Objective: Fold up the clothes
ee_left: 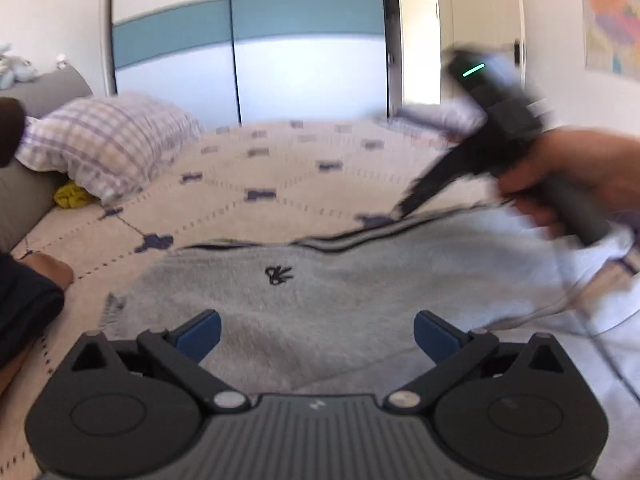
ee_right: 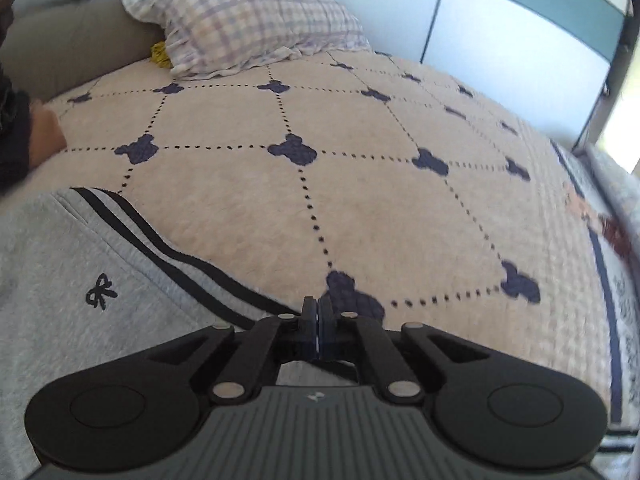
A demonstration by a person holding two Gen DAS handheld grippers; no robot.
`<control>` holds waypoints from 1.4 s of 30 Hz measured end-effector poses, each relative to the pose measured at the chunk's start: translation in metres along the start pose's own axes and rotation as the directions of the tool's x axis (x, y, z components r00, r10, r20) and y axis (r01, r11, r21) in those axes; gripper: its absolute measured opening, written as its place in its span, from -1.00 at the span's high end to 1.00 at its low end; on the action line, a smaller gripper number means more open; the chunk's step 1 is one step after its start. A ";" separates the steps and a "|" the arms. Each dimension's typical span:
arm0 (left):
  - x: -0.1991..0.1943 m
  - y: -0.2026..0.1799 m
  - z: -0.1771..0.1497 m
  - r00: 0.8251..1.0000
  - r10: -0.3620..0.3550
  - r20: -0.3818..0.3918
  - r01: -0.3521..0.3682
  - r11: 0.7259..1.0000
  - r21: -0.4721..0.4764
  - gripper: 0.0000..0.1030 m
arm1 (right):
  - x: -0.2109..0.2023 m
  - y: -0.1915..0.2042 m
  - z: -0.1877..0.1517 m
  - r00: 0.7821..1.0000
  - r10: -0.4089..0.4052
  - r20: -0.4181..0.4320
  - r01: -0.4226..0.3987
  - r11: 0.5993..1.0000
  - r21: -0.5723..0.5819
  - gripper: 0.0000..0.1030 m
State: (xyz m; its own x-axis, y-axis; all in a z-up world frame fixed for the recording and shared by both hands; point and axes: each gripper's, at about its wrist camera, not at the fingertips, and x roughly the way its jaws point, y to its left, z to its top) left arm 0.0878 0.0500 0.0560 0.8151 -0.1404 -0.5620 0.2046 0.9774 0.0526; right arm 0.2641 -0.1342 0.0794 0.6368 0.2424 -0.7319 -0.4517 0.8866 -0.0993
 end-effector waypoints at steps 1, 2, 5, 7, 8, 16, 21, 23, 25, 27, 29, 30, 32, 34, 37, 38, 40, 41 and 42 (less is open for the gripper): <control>0.020 0.002 0.002 0.999 -0.015 -0.046 0.016 1.000 0.006 -1.00 | -0.009 -0.008 -0.012 1.000 -0.002 -0.024 0.002 1.000 0.029 0.62; 0.040 0.003 0.004 0.995 -0.034 -0.090 0.035 0.999 0.008 -1.00 | -0.019 -0.015 -0.026 0.999 -0.005 -0.050 0.007 0.999 0.052 0.43; 0.078 0.003 -0.006 0.995 -0.051 -0.085 0.046 0.997 -0.058 -1.00 | -0.058 -0.029 -0.074 0.998 -0.046 -0.036 0.051 0.989 0.135 0.03; 0.077 -0.005 -0.009 0.998 -0.019 -0.062 0.016 0.999 -0.046 -1.00 | -0.082 -0.034 -0.103 0.999 -0.047 -0.004 0.047 0.972 0.230 -0.06; 0.075 -0.008 -0.010 0.998 -0.001 -0.057 -0.002 0.999 -0.044 -1.00 | -0.093 -0.034 -0.117 0.999 -0.036 0.020 0.029 0.959 0.284 -0.09; 0.068 -0.008 -0.013 0.998 0.027 -0.056 -0.030 0.998 -0.058 -1.00 | -0.081 0.021 -0.149 0.998 -0.024 0.050 0.015 0.983 0.183 -0.10; 0.069 -0.007 -0.013 0.998 0.021 -0.057 -0.024 0.998 -0.063 -1.00 | -0.062 0.007 -0.144 0.984 -0.176 0.014 0.173 0.974 0.147 0.58; 0.069 -0.007 -0.014 0.998 0.020 -0.057 -0.024 0.998 -0.064 -1.00 | -0.067 -0.009 -0.147 0.927 -0.375 -0.003 0.371 0.914 0.165 1.00; 0.069 -0.008 -0.014 0.998 0.020 -0.057 -0.024 0.998 -0.063 -1.00 | -0.073 -0.039 -0.156 0.909 -0.415 -0.030 0.407 0.873 0.271 1.00; 0.069 -0.008 -0.014 0.998 0.020 -0.057 -0.024 0.998 -0.063 -1.00 | -0.078 -0.060 -0.159 0.943 -0.331 -0.025 0.318 0.878 0.359 0.93; 0.069 -0.008 -0.014 0.998 0.020 -0.057 -0.023 0.998 -0.063 -1.00 | -0.082 -0.053 -0.152 0.965 -0.260 0.027 0.237 0.914 0.330 0.78; 0.069 -0.008 -0.014 0.998 0.020 -0.057 -0.023 0.998 -0.063 -1.00 | -0.082 -0.045 -0.147 0.973 -0.224 0.048 0.199 0.931 0.306 0.29; 0.069 -0.008 -0.014 0.998 0.020 -0.056 -0.023 0.998 -0.063 -1.00 | -0.071 -0.028 -0.139 0.985 -0.164 0.051 0.147 0.957 0.249 -0.31; 0.070 -0.008 -0.014 0.998 0.021 -0.057 -0.024 0.998 -0.062 -1.00 | -0.051 -0.014 -0.138 0.984 -0.178 -0.022 0.178 0.966 0.189 0.03; 0.069 -0.008 -0.014 0.998 0.019 -0.057 -0.023 0.998 -0.065 -1.00 | -0.048 -0.008 -0.142 0.977 -0.212 -0.004 0.208 0.957 0.199 0.04; 0.069 -0.008 -0.014 0.998 0.019 -0.056 -0.023 0.998 -0.064 -1.00 | -0.050 -0.008 -0.144 0.977 -0.214 -0.001 0.209 0.955 0.210 0.04; 0.069 -0.007 -0.014 0.998 0.019 -0.056 -0.022 0.998 -0.065 -1.00 | -0.055 -0.011 -0.146 0.977 -0.215 0.003 0.208 0.948 0.241 0.05; 0.069 -0.007 -0.014 0.998 0.019 -0.056 -0.022 0.998 -0.065 -1.00 | -0.059 -0.012 -0.146 0.975 -0.220 0.010 0.210 0.944 0.256 0.06; 0.069 -0.007 -0.014 0.998 0.019 -0.056 -0.022 0.998 -0.065 -1.00 | -0.063 -0.012 -0.147 0.974 -0.227 0.020 0.214 0.939 0.270 0.12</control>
State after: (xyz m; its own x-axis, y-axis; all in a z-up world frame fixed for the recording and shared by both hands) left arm 0.1349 0.0356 0.0052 0.7871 -0.1132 -0.6064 0.1506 0.9885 0.0109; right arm 0.1377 -0.2184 0.0281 0.7355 0.0424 -0.6762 -0.1192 0.9906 -0.0675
